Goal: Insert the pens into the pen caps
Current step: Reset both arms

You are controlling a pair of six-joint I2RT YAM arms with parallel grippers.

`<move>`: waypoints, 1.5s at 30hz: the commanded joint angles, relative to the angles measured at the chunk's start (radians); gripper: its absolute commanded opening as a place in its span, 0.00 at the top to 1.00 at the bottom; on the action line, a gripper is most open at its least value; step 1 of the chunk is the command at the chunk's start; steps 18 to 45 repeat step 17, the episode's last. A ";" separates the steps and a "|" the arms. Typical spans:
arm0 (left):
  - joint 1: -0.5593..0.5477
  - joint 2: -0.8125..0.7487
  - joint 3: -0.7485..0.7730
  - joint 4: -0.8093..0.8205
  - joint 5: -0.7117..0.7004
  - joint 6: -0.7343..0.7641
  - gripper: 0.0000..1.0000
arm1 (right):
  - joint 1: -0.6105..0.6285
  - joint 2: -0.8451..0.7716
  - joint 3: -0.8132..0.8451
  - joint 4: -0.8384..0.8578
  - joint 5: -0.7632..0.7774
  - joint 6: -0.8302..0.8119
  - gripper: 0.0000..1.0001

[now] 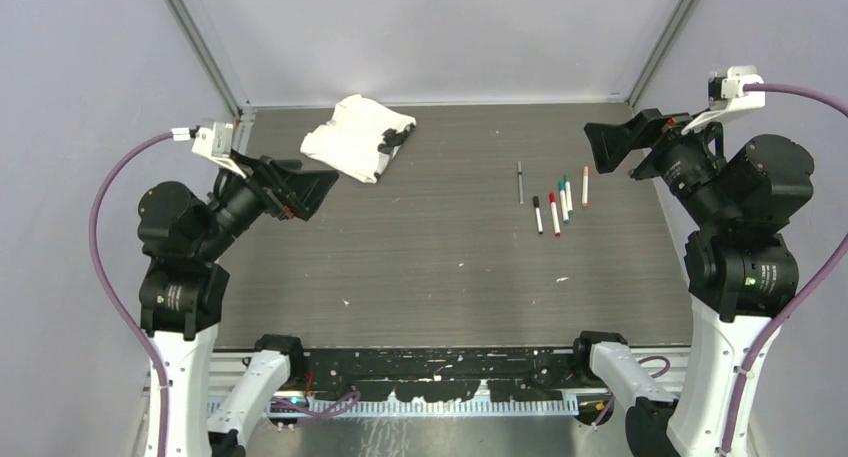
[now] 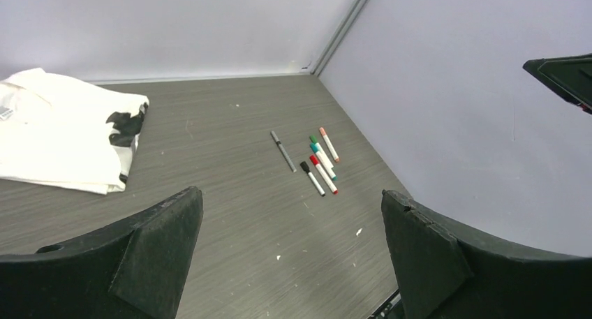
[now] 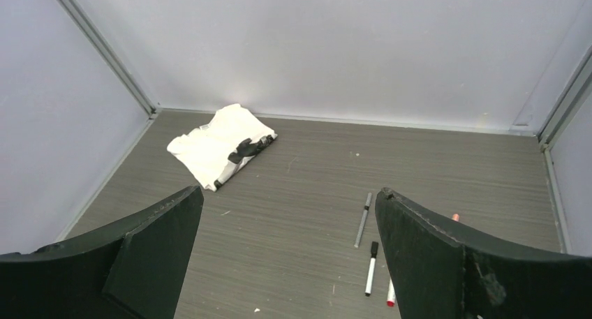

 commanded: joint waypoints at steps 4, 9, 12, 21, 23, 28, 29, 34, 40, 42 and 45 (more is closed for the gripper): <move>-0.007 -0.006 -0.037 -0.033 0.044 0.020 0.00 | -0.003 -0.001 0.025 -0.045 -0.036 0.036 0.00; -0.017 -0.018 -0.046 -0.031 0.046 0.027 0.00 | -0.002 -0.004 0.021 -0.047 -0.050 0.013 0.00; -0.021 -0.020 -0.050 -0.030 0.057 0.028 0.00 | -0.003 -0.006 0.018 -0.050 -0.051 0.003 0.00; -0.022 -0.030 -0.067 -0.026 0.064 0.030 0.00 | -0.003 -0.009 0.013 -0.042 -0.067 -0.004 0.00; -0.022 -0.030 -0.067 -0.026 0.064 0.030 0.00 | -0.003 -0.009 0.013 -0.042 -0.067 -0.004 0.00; -0.022 -0.030 -0.067 -0.026 0.064 0.030 0.00 | -0.003 -0.009 0.013 -0.042 -0.067 -0.004 0.00; -0.022 -0.030 -0.067 -0.026 0.064 0.030 0.00 | -0.003 -0.009 0.013 -0.042 -0.067 -0.004 0.00; -0.022 -0.030 -0.067 -0.026 0.064 0.030 0.00 | -0.003 -0.009 0.013 -0.042 -0.067 -0.004 0.00; -0.022 -0.030 -0.067 -0.026 0.064 0.030 0.00 | -0.003 -0.009 0.013 -0.042 -0.067 -0.004 0.00; -0.022 -0.030 -0.067 -0.026 0.064 0.030 0.00 | -0.003 -0.009 0.013 -0.042 -0.067 -0.004 0.00; -0.022 -0.030 -0.067 -0.026 0.064 0.030 0.00 | -0.003 -0.009 0.013 -0.042 -0.067 -0.004 0.00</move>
